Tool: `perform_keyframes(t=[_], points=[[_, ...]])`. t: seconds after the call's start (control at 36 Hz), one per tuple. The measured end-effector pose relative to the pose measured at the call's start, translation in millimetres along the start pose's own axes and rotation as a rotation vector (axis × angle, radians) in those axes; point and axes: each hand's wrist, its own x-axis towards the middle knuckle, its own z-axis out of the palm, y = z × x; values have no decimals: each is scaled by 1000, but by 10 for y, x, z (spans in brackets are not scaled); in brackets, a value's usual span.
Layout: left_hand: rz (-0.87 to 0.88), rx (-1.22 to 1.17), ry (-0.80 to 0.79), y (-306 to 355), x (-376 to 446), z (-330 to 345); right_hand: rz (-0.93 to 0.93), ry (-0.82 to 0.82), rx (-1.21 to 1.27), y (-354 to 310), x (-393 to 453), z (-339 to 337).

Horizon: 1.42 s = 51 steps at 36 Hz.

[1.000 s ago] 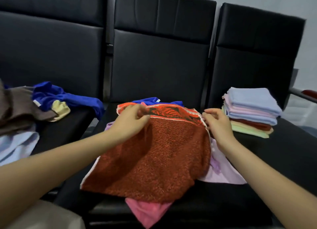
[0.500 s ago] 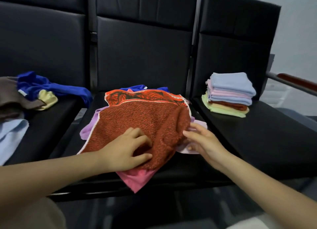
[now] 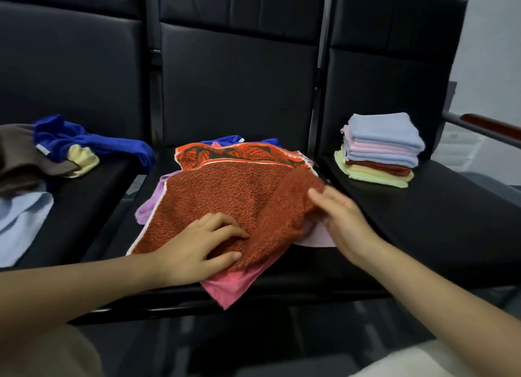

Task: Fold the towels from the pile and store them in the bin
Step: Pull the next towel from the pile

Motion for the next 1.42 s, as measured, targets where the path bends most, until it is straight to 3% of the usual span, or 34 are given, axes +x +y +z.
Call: perform_keyframes(t=[0.08, 0.25, 0.28, 0.42, 0.47, 0.53, 0.64, 0.78, 0.83, 0.92, 1.0, 1.17, 1.42], points=[[-16, -4, -11, -11, 6, 3, -105, 137, -70, -125, 17, -167], [26, 84, -9, -7, -12, 36, -61, 165, -955, -150, -114, -455], [33, 106, -16, -4, -18, 37, -45, 161, -1013, -127, -142, -500], [45, 137, -47, 24, -25, 22, 42, 101, -496, -89, -323, -589], [43, 142, -68, 31, -24, 11, 36, 70, -414, -82, -355, -576], [31, 154, -90, 29, -38, -1, 28, 61, -542, -51, -366, -571], [39, 162, -75, 41, -63, -14, -36, 120, -1124, 43, -335, -707], [110, 124, 2, 103, -67, -46, 119, 183, -1375, 86, -242, -802], [127, 88, 23, 102, -84, -61, 23, 217, -1474, 121, -238, -783], [156, 55, 58, 90, -114, -73, -219, 258, -1431, 173, -256, -664], [176, 53, 82, 99, -126, -73, -461, 129, -1414, 224, -282, -465], [170, 45, 128, 103, -82, -33, -638, -460, -1553, 387, -349, -142], [80, 138, 98, 21, 101, -127, -529, -471, -1557, 397, -62, -213]])
